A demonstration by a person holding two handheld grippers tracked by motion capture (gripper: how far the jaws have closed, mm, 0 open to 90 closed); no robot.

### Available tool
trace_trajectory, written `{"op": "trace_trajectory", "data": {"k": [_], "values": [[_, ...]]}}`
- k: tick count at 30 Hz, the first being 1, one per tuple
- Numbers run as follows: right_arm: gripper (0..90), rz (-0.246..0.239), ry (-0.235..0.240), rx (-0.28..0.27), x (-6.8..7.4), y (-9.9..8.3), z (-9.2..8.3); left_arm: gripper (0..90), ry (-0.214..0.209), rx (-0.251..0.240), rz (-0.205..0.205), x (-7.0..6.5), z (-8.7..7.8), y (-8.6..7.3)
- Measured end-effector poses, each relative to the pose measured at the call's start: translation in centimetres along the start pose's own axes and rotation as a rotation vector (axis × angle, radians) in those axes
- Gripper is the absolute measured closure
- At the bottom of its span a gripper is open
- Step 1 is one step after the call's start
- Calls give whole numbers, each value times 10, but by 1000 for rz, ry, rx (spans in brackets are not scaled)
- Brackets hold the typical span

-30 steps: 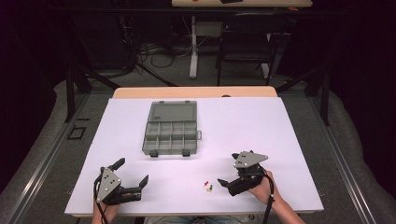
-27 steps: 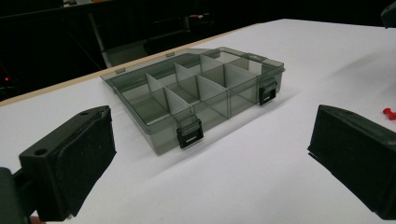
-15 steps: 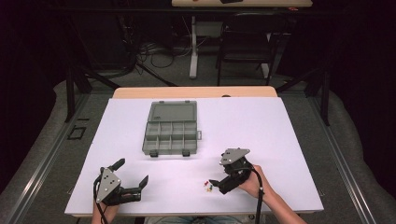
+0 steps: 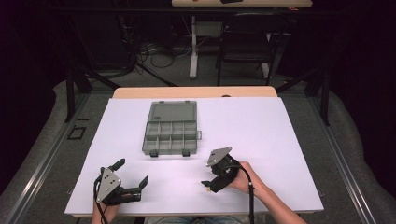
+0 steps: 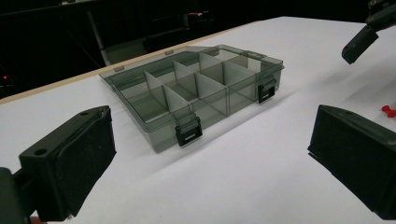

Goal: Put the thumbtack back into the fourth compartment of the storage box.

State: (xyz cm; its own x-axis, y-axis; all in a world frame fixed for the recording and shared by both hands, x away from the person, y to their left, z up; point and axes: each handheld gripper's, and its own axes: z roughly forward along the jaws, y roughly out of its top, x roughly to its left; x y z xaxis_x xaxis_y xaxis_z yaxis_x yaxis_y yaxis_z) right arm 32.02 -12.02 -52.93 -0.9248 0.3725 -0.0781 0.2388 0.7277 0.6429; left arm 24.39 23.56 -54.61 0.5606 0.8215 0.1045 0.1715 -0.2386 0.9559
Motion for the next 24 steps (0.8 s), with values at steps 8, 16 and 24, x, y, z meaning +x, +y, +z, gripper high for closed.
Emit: {"op": "trace_trajectory", "data": {"k": [8,16,24], "values": [[426,-25,30,45,6,-2,8,1,-1,-1,-1,1,-1,0],[650,-57,126,71,9,-3,14,1,-1,6,2,0,-1,0],[768,-65,156,78,11,-5,16,1,0,2,1,0,-1,0]]}}
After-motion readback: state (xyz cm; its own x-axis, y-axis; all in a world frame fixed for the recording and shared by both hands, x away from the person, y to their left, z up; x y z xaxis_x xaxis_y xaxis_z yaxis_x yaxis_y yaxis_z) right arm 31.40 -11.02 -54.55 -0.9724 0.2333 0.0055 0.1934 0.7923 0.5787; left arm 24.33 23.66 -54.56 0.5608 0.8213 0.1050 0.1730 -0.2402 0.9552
